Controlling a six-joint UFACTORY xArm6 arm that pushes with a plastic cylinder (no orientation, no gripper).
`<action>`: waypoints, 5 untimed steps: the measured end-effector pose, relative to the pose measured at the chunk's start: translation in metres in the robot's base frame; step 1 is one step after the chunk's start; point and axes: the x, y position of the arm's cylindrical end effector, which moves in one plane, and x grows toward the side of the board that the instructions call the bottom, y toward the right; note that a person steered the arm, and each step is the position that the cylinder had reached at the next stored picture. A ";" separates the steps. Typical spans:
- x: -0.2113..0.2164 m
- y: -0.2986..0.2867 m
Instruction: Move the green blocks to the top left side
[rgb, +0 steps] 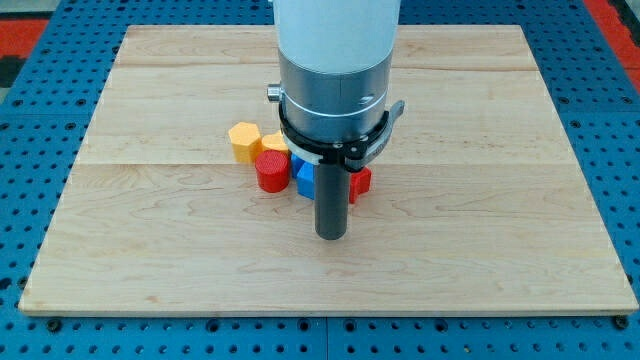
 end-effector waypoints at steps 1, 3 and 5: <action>0.000 0.000; 0.001 0.001; -0.065 0.063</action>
